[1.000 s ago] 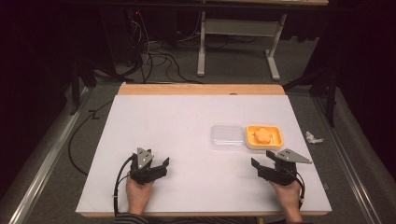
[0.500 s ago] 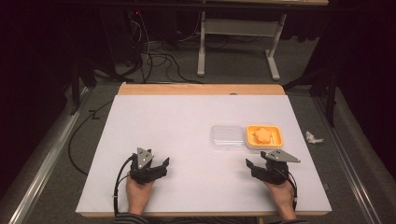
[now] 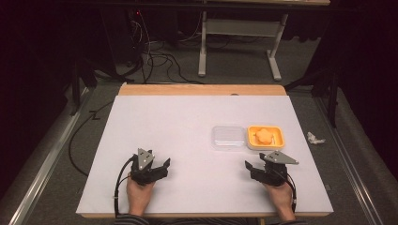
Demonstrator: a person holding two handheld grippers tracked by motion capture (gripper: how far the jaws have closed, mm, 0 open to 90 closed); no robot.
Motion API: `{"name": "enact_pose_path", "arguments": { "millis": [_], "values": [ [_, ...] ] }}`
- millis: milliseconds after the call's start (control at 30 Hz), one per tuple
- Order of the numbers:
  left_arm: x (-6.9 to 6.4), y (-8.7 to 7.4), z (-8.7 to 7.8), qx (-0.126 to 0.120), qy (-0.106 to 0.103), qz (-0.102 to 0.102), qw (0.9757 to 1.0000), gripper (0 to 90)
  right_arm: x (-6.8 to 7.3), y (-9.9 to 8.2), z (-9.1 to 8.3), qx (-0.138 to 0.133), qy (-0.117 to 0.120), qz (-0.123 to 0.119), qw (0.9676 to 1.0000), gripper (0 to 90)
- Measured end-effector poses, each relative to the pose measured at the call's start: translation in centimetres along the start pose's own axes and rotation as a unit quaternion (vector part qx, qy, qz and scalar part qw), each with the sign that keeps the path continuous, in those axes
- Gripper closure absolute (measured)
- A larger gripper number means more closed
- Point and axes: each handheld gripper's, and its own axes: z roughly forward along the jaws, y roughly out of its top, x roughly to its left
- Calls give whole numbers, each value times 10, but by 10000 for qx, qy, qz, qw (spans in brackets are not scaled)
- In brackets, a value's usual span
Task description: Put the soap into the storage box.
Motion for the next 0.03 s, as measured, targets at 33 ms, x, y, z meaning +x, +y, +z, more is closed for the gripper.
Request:
{"name": "enact_pose_path", "arguments": {
  "millis": [33],
  "values": [
    [0, 0, 0, -2, 2, -5, 10000, 230, 0, 0, 0, -12, 1, -15, 10000, 309]
  ]
}}
